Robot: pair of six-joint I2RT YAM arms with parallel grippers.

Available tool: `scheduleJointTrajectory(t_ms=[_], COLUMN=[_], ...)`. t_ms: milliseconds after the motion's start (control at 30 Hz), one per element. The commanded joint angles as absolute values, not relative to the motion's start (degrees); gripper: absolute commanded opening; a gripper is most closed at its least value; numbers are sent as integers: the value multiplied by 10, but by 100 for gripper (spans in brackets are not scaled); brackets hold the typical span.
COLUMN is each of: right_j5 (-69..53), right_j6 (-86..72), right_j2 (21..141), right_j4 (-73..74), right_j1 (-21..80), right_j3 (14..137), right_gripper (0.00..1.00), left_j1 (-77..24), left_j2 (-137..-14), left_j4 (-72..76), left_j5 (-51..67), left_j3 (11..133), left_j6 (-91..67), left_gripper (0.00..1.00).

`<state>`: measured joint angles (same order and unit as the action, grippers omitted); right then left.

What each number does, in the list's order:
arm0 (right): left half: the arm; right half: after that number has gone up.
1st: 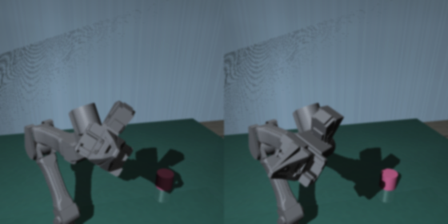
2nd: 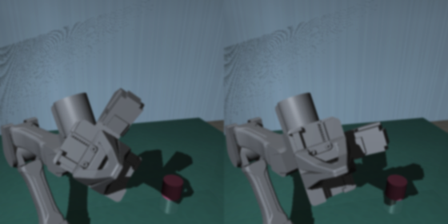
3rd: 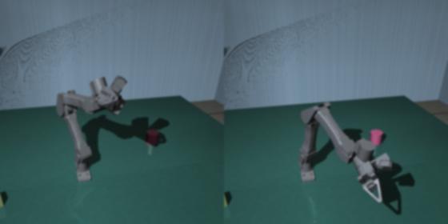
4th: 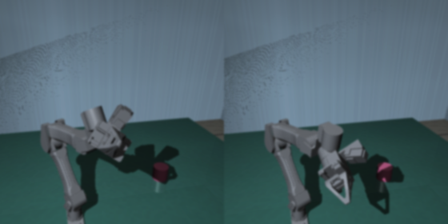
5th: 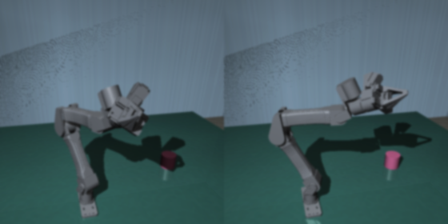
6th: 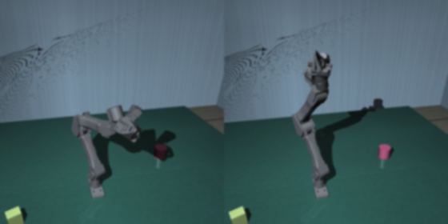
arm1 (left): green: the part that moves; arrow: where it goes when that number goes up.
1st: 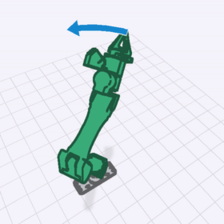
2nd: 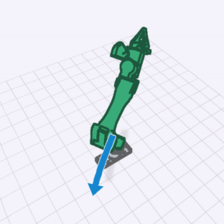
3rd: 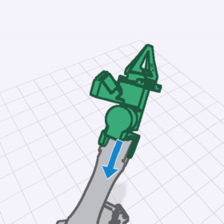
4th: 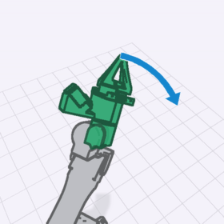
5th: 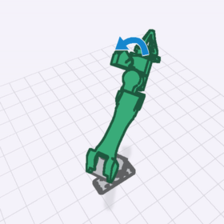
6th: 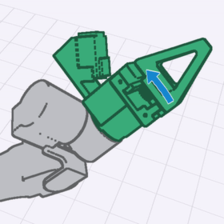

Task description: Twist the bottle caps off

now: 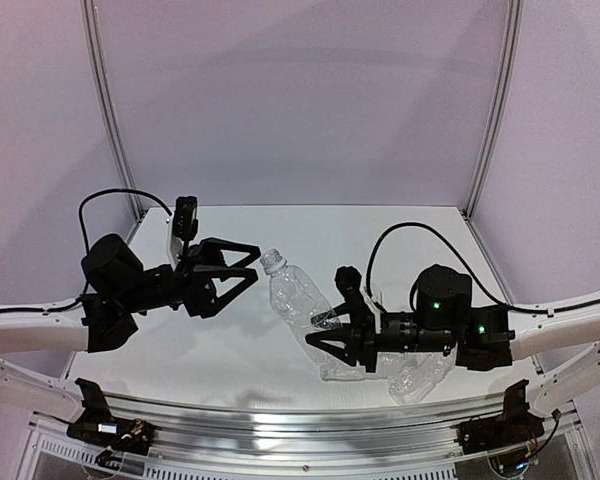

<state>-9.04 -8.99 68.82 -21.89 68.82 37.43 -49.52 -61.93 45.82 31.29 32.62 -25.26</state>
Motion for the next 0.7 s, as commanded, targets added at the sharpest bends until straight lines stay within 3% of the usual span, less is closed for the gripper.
scheduleJointTrajectory(t_ms=[0,167,467,667], right_j5=[-123,-131,-140,-130], right_j6=[-83,-83,-84,-85], right_j2=[697,709,716,720], right_j4=[-225,-221,-215,-206], right_j1=[685,686,685,686], right_j3=[390,397,404,409], right_gripper=[0,0,0,0], left_j1=[-503,-505,-508,-510], left_j2=[-636,-651,-664,-677], left_j4=[473,478,468,464], left_j5=[347,358,358,358], left_j3=[349,357,367,374], left_j6=[-258,-259,-254,-252], left_gripper=[74,68,46,11])
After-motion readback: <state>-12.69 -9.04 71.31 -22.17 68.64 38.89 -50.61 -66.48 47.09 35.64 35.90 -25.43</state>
